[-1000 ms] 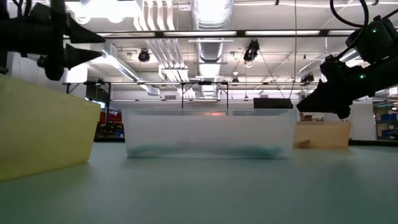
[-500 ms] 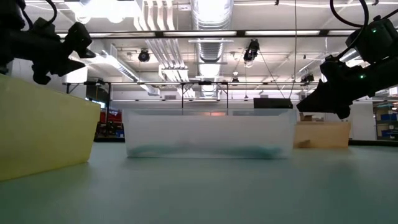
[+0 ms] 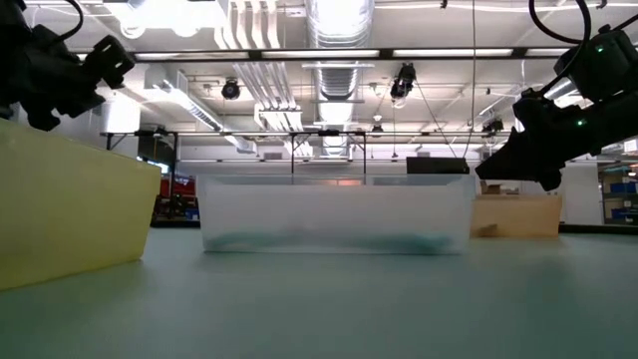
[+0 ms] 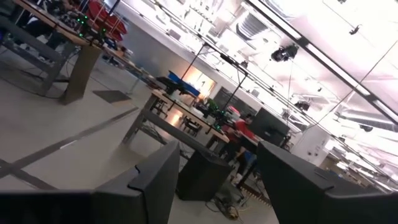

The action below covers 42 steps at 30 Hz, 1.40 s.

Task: Sort silverware by color (type)
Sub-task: Return to Home Position

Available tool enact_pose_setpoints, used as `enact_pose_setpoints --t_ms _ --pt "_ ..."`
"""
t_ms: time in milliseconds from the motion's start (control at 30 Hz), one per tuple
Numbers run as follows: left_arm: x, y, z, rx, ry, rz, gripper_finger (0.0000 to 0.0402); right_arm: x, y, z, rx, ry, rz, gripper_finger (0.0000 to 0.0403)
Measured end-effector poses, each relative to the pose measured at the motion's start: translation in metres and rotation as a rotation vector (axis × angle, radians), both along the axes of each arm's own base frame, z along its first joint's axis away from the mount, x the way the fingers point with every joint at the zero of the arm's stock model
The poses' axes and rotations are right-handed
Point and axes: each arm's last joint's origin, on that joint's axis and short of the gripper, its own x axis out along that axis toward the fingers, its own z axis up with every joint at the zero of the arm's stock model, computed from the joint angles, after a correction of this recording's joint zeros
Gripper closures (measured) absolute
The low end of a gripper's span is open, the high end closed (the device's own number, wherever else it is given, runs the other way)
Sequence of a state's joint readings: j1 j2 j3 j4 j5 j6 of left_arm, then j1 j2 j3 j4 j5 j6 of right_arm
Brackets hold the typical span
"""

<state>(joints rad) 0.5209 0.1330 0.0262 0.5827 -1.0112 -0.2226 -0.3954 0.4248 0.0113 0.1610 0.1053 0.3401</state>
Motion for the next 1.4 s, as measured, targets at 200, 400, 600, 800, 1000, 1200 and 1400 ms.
enact_pose_setpoints --t_ms 200,400,600,800,1000,1200,1400 --pt "0.001 0.0006 0.0005 -0.005 0.008 0.0 0.02 0.0 0.0 -0.0001 0.0 0.0 0.0 0.033" --pt "0.0027 0.0016 -0.0007 -0.014 0.025 0.0 0.02 0.0 0.0 -0.0002 0.0 0.001 0.0 0.033" --pt "0.0042 0.0024 -0.0018 -0.022 0.039 0.0 0.02 0.0 0.0 -0.0001 0.0 0.0 0.0 0.033" --pt "0.0051 0.0029 -0.0025 -0.027 0.047 0.0 0.02 0.0 0.0 -0.0001 0.0 0.0 0.0 0.033" --pt "0.0051 0.0029 -0.0025 -0.027 0.048 0.0 0.02 0.0 0.0 -0.0005 0.001 0.003 0.0 0.033" --pt "0.0051 0.0029 -0.0025 -0.027 0.048 0.0 0.02 0.0 0.0 -0.0005 0.001 0.003 0.0 0.033" --pt "0.0052 0.003 -0.0026 -0.028 0.049 0.0 0.02 0.0 0.0 -0.0005 0.001 0.003 0.0 0.033"
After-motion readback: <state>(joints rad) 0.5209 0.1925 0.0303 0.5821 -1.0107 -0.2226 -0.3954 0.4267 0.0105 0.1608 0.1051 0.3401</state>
